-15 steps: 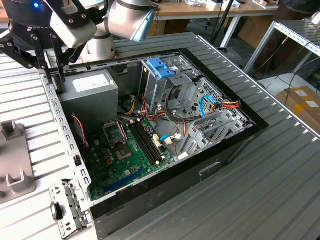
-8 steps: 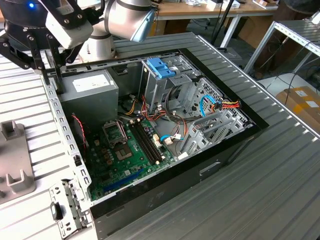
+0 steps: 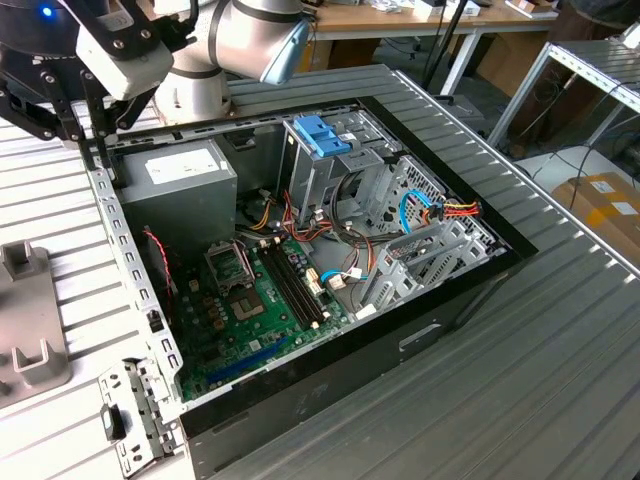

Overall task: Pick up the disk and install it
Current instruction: 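Reach for the disk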

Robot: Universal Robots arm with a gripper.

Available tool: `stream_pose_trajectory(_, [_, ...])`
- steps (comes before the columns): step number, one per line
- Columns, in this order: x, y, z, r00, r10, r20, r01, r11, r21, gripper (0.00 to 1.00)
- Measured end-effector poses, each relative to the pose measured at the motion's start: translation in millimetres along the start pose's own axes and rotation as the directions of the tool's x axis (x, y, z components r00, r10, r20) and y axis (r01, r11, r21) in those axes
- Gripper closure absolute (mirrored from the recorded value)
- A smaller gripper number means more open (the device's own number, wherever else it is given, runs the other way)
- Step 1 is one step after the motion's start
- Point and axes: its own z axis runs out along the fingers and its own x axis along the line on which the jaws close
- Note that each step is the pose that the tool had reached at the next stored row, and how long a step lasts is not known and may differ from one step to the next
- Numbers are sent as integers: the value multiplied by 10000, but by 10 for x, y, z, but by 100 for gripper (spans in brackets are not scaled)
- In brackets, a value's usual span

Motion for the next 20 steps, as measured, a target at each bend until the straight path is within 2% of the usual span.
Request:
stream_pose_trajectory(1, [17, -1, 1, 10000, 0, 0, 0, 10000, -1, 85])
stream_pose_trajectory(3, [35, -3, 2, 10000, 0, 0, 0, 10000, 0, 89])
stream_pose_trajectory(20, [178, -13, -2, 10000, 0, 0, 0, 10000, 0, 89])
